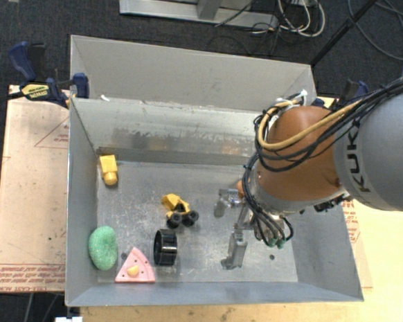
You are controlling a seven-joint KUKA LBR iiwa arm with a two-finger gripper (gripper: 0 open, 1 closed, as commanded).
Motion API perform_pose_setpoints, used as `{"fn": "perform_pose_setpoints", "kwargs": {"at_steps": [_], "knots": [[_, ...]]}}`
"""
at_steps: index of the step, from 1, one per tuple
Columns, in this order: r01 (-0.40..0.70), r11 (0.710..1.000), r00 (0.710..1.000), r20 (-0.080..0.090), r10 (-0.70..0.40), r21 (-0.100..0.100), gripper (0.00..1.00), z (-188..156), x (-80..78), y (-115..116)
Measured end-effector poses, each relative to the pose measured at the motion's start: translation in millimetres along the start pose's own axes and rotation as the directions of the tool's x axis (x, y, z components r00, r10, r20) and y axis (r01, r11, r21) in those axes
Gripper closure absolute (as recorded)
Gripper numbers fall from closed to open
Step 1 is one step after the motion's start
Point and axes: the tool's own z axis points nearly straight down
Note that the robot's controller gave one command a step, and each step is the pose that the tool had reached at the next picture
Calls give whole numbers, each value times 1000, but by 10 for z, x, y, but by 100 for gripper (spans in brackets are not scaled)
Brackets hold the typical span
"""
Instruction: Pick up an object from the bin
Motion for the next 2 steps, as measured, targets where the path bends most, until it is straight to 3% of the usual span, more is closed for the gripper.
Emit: {"fn": "perform_pose_setpoints", "kwargs": {"at_steps": [1, 2], "knots": [[-1, 1000, 1000, 8, 1, 0, 0, -41, -17, -2], [56, 998, 998, 17, -56, 1, 0, 375, -318, 262]]}}
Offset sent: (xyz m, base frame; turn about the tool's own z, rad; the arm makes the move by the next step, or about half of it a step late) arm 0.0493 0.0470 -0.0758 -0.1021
